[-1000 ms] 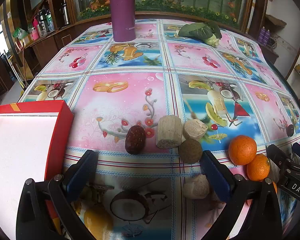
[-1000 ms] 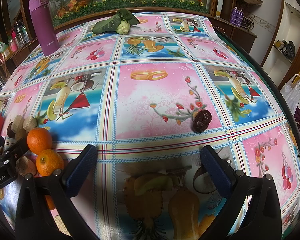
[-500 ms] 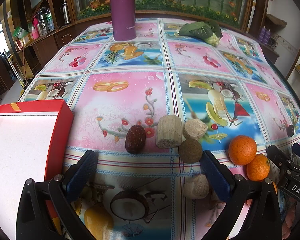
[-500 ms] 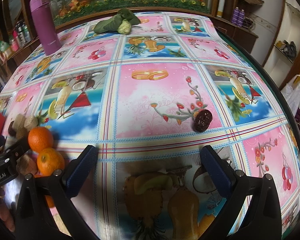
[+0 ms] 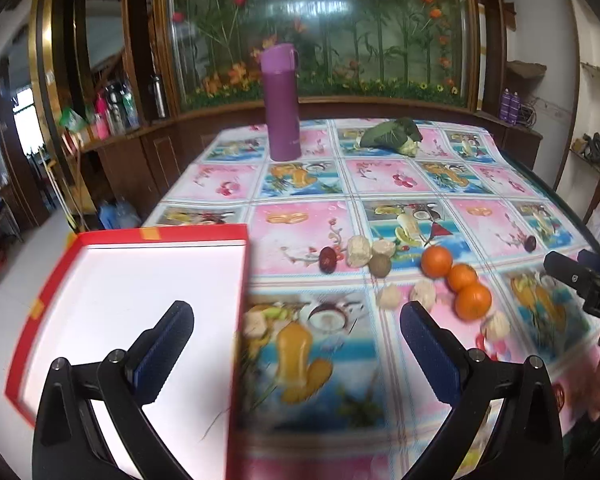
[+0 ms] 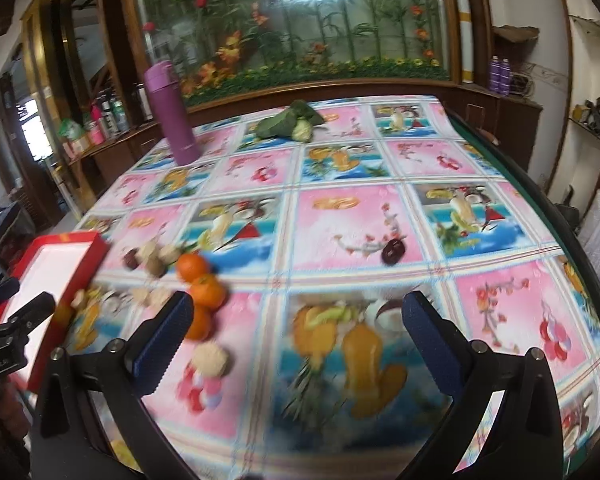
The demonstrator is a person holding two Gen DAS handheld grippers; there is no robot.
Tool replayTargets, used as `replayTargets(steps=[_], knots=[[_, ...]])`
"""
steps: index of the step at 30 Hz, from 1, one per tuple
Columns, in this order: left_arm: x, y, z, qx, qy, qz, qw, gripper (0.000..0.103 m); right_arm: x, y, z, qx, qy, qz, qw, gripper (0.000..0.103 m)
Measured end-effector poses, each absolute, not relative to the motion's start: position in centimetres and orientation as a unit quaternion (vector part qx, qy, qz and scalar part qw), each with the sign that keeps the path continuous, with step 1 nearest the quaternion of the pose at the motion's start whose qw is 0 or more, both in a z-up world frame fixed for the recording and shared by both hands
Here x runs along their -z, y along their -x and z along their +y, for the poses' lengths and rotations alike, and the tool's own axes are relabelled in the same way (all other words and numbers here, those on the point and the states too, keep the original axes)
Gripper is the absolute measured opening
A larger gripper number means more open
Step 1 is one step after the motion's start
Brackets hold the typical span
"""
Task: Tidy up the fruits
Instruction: 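Move the right tool toward an orange on the tablecloth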
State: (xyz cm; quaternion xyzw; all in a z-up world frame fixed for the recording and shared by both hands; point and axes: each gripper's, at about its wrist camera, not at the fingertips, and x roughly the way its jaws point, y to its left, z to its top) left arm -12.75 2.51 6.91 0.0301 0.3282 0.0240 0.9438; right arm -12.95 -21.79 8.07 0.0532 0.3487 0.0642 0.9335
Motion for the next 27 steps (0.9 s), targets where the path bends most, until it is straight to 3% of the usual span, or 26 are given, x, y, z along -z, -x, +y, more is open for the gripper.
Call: replayTargets(steps=[27], knots=[[-6.6, 13.4, 3.3, -0.080, -0.033, 0.334, 0.938, 0.102, -9.0, 14.6, -16.7, -0.127, 0.003, 0.350, 0.928, 0.103]])
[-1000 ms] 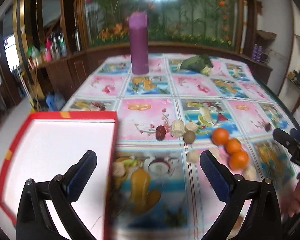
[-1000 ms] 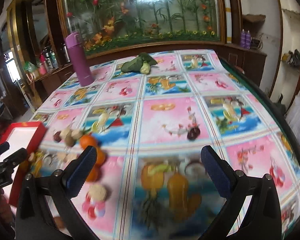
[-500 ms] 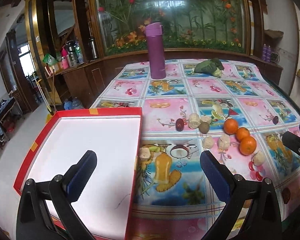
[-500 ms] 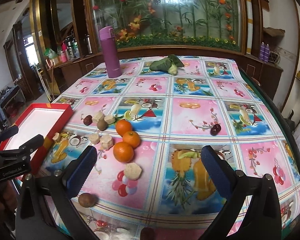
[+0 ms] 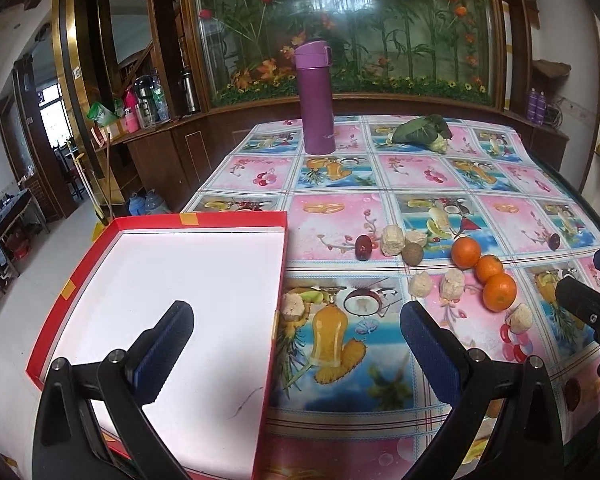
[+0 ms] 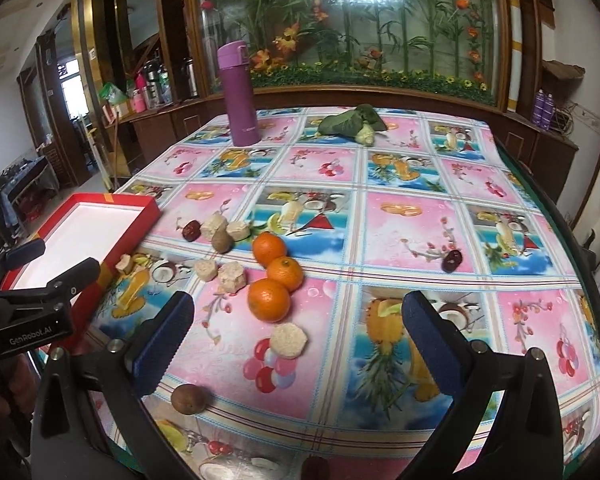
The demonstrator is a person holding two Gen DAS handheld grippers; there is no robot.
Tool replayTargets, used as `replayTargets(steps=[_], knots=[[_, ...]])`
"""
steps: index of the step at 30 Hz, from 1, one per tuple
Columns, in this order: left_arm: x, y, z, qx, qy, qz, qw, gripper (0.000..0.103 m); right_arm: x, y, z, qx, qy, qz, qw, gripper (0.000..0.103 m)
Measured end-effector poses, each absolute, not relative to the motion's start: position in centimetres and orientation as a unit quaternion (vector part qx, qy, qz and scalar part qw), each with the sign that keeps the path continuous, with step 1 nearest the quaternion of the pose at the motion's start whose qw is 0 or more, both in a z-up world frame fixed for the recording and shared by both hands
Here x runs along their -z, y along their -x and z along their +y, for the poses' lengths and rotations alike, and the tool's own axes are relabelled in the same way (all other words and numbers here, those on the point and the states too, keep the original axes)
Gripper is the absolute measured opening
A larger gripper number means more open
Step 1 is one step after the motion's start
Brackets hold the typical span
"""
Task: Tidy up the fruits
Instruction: 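Move the right tool toward an orange on the tablecloth, then close the right tool on the orange while the left tool grasps a brown kiwi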
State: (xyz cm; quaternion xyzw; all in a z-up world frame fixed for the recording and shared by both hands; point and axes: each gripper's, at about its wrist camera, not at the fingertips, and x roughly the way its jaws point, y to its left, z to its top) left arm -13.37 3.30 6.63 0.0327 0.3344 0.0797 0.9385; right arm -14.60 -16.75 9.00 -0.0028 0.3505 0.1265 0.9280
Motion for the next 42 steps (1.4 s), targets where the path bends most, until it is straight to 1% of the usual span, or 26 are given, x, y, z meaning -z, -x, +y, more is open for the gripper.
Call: replayTargets(steps=[4, 6, 8, 9, 11, 12, 14, 18, 20, 22, 25, 28, 34, 39, 40, 41, 42], knots=[[-6.7, 13.8, 3.7, -0.079, -0.029, 0.333, 0.939, 0.102, -8.5, 14.1, -15.7, -0.145, 0.018, 0.361, 0.921, 0.103], [-6.7, 14.1, 4.1, -0.078, -0.021, 0.332, 0.940, 0.102, -8.2, 13.6, -14.9, -0.156, 0.028, 0.370, 0.915, 0.100], [-6.5, 14.5, 4.5, -0.078, -0.015, 0.334, 0.939, 0.102, -7.8, 13.1, -14.3, -0.163, 0.036, 0.378, 0.911, 0.093], [-6.5, 14.6, 4.7, -0.079, -0.014, 0.335, 0.939, 0.102, -7.6, 12.9, -14.0, -0.164, 0.039, 0.382, 0.909, 0.090], [-6.4, 14.8, 4.9, -0.082, -0.016, 0.335, 0.939, 0.103, -7.1, 12.2, -13.5, -0.164, 0.044, 0.395, 0.903, 0.082], [-6.3, 14.9, 5.0, -0.084, -0.017, 0.335, 0.938, 0.103, -6.8, 11.9, -13.4, -0.163, 0.043, 0.401, 0.901, 0.080], [-6.3, 15.1, 5.3, -0.087, -0.016, 0.334, 0.938, 0.102, -6.3, 11.2, -13.2, -0.160, 0.036, 0.416, 0.894, 0.071], [-6.3, 15.4, 5.2, -0.075, -0.015, 0.333, 0.940, 0.102, -5.3, 10.1, -13.1, -0.144, 0.038, 0.436, 0.887, 0.061], [-6.3, 15.7, 4.8, -0.064, -0.020, 0.333, 0.941, 0.103, -4.8, 9.8, -13.2, -0.143, 0.037, 0.448, 0.882, 0.049], [-6.2, 15.8, 4.2, -0.051, -0.026, 0.336, 0.940, 0.103, -4.2, 9.3, -13.3, -0.145, 0.037, 0.460, 0.875, 0.042], [-5.9, 16.1, 3.1, -0.024, -0.036, 0.344, 0.938, 0.102, -4.0, 8.9, -13.9, -0.168, 0.012, 0.468, 0.867, 0.035], [-5.6, 16.3, 2.0, -0.001, -0.048, 0.352, 0.935, 0.102, -4.3, 9.0, -14.5, -0.181, 0.000, 0.460, 0.869, 0.035], [-5.1, 16.4, -0.7, 0.052, -0.052, 0.366, 0.928, 0.102, -5.3, 9.2, -17.6, -0.209, -0.073, 0.436, 0.873, 0.035], [-4.1, 16.2, -3.1, 0.098, -0.065, 0.389, 0.914, 0.092, -6.2, 9.0, -20.3, -0.187, -0.122, 0.413, 0.883, 0.035], [-3.8, 16.1, -3.5, 0.107, -0.066, 0.396, 0.909, 0.087, -6.2, 8.9, -20.8, -0.183, -0.132, 0.411, 0.883, 0.035], [-3.5, 16.0, -3.8, 0.114, -0.067, 0.404, 0.905, 0.080, -6.3, 8.9, -21.1, -0.178, -0.142, 0.409, 0.884, 0.035], [-3.3, 16.0, -4.2, 0.121, -0.067, 0.410, 0.902, 0.076, -6.4, 8.8, -21.4, -0.175, -0.147, 0.407, 0.884, 0.035]])
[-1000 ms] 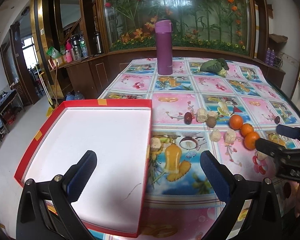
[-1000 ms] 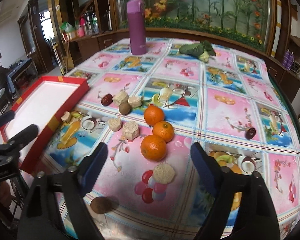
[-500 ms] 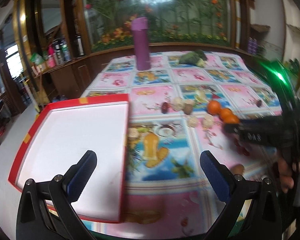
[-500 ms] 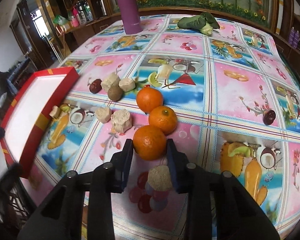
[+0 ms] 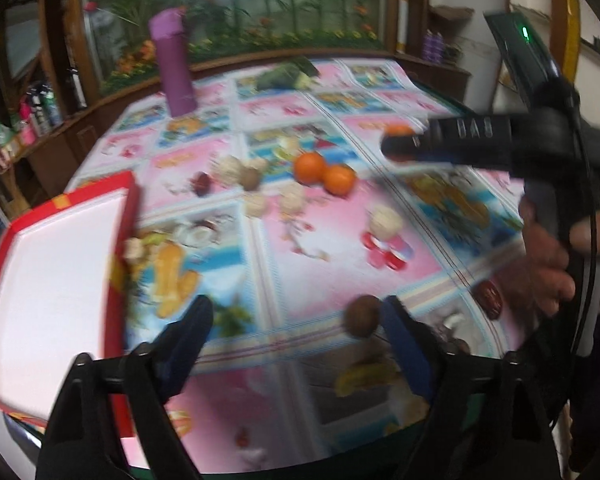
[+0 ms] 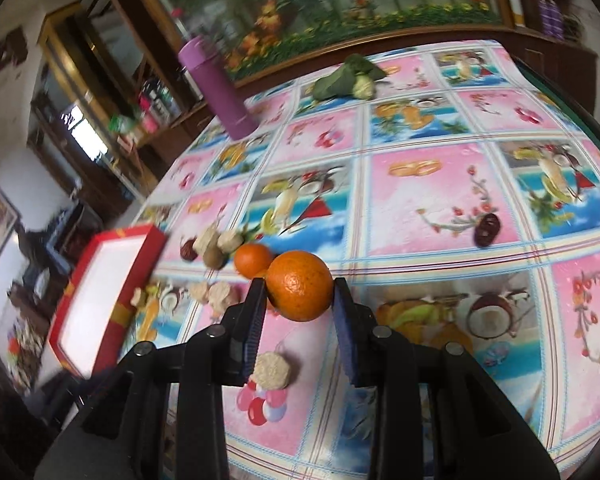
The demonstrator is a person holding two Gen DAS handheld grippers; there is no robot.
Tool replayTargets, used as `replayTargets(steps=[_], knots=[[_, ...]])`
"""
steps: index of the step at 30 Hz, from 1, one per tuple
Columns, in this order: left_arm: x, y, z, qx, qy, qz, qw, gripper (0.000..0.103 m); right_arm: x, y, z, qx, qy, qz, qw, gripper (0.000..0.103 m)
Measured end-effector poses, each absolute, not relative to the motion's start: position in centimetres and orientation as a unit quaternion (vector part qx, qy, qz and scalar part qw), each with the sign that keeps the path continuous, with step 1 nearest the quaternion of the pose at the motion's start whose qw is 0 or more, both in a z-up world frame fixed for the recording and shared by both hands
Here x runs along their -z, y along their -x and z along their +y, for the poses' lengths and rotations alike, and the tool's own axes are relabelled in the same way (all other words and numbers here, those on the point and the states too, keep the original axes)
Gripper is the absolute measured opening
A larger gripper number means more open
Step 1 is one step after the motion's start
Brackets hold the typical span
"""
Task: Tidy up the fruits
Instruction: 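Close the right tool on the orange while the left tool grasps a brown kiwi, then carry the orange into the red-rimmed tray and release while the left tool drops the kiwi there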
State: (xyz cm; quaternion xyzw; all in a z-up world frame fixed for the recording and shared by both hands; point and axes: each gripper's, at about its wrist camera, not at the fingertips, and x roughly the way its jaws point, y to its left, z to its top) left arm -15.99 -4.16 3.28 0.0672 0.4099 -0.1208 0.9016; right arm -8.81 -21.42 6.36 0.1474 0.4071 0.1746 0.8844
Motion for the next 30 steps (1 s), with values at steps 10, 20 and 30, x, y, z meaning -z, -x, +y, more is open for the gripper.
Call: replayTargets(steps=[10, 20, 30], knots=[[-1.7, 15.2, -5.8, 0.162, -0.066, 0.447, 0.878, 0.047, -6.5, 9.0, -21.7, -0.177, -0.156, 0.403, 0.884, 0.035], [-1.6, 15.6, -6.1, 0.182, -0.070, 0.433, 0.880, 0.024, -6.4, 9.4, -20.8, -0.160, -0.121, 0.388, 0.899, 0.035], [-5.4, 16.6, -2.0, 0.137, -0.042, 0.380, 0.914, 0.024, -7.0, 10.3, -19.5, -0.166, -0.094, 0.355, 0.915, 0.035]])
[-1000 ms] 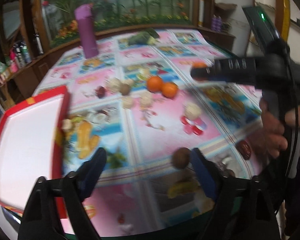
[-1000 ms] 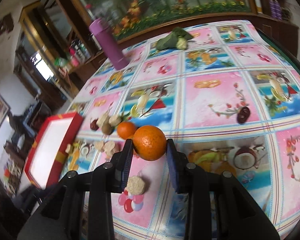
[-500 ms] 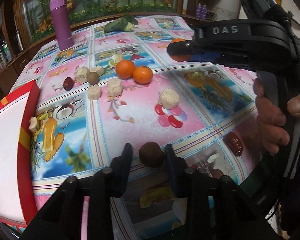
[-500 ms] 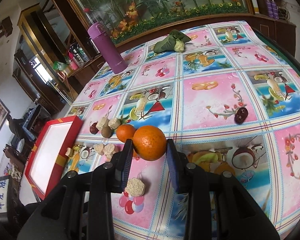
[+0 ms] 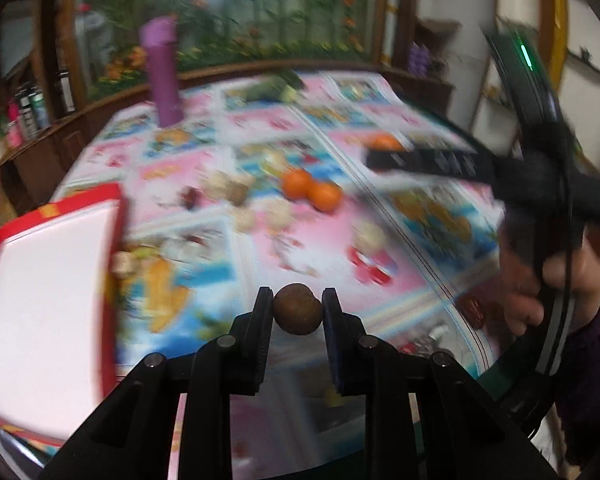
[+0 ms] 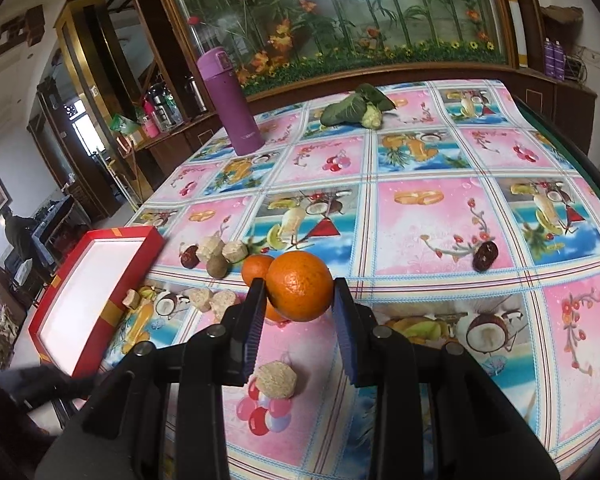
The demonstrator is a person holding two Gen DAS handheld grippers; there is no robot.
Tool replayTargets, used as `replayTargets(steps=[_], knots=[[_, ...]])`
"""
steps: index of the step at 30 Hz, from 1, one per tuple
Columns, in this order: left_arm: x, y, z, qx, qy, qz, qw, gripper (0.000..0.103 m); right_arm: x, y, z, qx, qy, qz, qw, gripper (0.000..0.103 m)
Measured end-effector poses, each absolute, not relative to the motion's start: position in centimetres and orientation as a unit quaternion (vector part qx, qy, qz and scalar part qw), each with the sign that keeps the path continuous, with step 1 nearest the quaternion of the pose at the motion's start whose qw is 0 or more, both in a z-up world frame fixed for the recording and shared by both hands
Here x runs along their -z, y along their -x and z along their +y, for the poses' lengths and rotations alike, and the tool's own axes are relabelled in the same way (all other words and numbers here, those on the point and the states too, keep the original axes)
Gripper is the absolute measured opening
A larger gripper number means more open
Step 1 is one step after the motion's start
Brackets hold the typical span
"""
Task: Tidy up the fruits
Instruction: 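Carry the orange into the red-rimmed tray and release while the left tool drops the kiwi there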
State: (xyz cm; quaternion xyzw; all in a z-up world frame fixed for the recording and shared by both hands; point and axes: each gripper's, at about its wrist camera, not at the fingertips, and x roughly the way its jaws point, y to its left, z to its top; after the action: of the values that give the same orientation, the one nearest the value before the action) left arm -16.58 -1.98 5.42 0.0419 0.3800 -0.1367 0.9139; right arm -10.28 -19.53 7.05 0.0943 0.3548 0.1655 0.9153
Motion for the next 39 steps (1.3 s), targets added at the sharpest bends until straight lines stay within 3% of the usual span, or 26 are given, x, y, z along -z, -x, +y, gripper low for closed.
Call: replayTargets(steps=[7, 17, 23, 34, 36, 37, 38, 39], knots=[[-9.5, 17.3, 6.7, 0.022, -0.004, 0.324, 0.946, 0.024, -7.6, 11.7, -14.3, -0.221, -0.098, 0.355, 0.903, 0.035], [-7.4, 17.2, 16.9, -0.119, 0.027, 0.345, 0.931, 0.024, -8.0, 14.3, 0.6, -0.366, -0.063, 0.394, 0.841, 0.035], [-5.9, 17.5, 18.9, -0.133, 0.039, 0.364, 0.921, 0.024, -6.0, 15.5, 6.6, -0.389, -0.016, 0.428, 0.816, 0.036], [-3.9, 17.3, 19.8, -0.152, 0.025, 0.396, 0.905, 0.025, -3.9, 15.2, 8.8, -0.380, 0.018, 0.455, 0.805, 0.036], [-3.7, 17.2, 20.0, -0.154, 0.028, 0.400, 0.903, 0.025, -4.0, 15.3, 8.6, -0.382, 0.020, 0.452, 0.806, 0.041], [-3.6, 17.1, 20.1, -0.154, 0.029, 0.402, 0.902, 0.028, -4.2, 15.3, 8.3, -0.383, 0.016, 0.449, 0.807, 0.048], [-3.5, 17.1, 20.3, -0.157, 0.030, 0.404, 0.901, 0.038, -4.5, 15.2, 7.7, -0.384, 0.008, 0.442, 0.811, 0.054], [-3.4, 17.1, 20.3, -0.160, 0.031, 0.405, 0.900, 0.045, -4.9, 15.4, 7.1, -0.385, 0.000, 0.436, 0.813, 0.055]])
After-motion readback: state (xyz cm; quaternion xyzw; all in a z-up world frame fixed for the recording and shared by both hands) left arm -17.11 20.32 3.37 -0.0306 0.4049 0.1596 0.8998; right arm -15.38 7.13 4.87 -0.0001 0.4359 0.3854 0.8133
